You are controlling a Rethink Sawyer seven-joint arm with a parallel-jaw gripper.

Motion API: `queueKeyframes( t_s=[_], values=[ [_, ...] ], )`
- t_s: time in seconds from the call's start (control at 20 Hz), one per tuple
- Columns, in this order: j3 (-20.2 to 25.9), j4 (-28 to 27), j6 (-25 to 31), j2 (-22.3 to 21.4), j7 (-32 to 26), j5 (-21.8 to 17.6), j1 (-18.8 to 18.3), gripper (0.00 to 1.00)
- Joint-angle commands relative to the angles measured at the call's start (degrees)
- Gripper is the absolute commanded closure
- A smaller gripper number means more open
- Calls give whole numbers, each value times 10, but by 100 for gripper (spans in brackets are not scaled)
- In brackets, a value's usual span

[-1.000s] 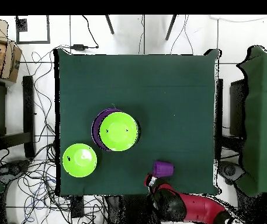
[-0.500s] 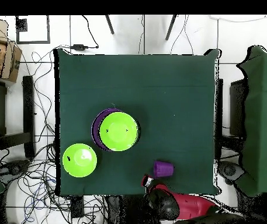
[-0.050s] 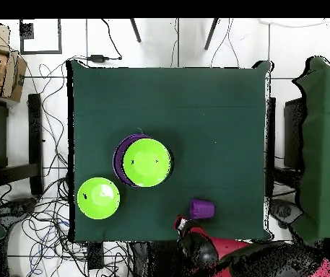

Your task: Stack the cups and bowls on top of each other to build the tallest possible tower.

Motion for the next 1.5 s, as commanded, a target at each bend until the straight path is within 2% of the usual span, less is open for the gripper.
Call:
queueKeyframes(
  t_s=[0.05, 0.25, 0.35, 0.45, 0.7, 1.15, 1.5],
  values=[
    [37, -92, -14, 38, 30, -17, 12, 0],
    [91, -100, 61, 14, 1, -23, -17, 0],
    [99, -99, 76, 6, -4, -22, -20, 0],
    [123, -90, 124, -31, -17, -6, -19, 0],
    [128, -79, 150, -76, -7, 12, -3, 0],
    [178, -78, 232, -131, -22, 29, -25, 0],
    [183, -97, 243, -132, -14, 27, -20, 0]
  ],
)
